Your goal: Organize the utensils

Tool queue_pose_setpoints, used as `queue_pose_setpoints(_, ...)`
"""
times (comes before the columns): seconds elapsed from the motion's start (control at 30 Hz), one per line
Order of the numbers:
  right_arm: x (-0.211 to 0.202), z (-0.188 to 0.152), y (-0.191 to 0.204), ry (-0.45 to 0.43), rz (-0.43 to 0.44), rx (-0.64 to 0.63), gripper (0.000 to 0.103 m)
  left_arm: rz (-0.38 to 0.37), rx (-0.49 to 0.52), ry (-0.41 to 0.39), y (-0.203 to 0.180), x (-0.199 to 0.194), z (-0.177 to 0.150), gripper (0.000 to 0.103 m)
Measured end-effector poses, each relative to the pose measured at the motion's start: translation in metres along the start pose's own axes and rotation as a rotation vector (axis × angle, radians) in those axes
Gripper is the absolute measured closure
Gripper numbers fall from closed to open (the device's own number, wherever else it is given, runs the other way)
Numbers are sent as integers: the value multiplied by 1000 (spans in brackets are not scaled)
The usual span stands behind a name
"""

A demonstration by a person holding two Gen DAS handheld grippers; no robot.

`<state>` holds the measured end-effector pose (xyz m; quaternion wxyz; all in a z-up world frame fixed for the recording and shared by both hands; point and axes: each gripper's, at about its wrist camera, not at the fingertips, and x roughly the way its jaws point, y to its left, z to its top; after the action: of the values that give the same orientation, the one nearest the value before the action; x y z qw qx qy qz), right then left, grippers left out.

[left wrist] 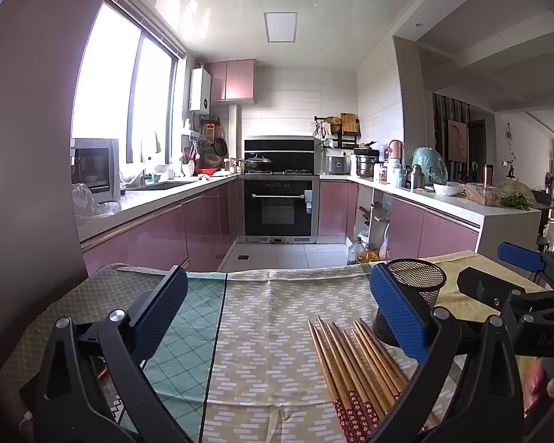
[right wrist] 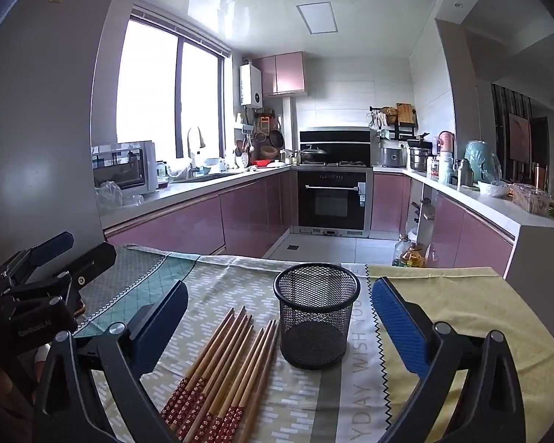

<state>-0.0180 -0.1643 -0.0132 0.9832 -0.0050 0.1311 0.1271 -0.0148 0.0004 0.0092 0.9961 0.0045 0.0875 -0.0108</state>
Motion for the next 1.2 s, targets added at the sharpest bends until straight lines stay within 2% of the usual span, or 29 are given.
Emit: queue_pose_setpoints(1.2,3,-4,2,0,2,10,6,-5,3,-4,-3,-3,-2,6)
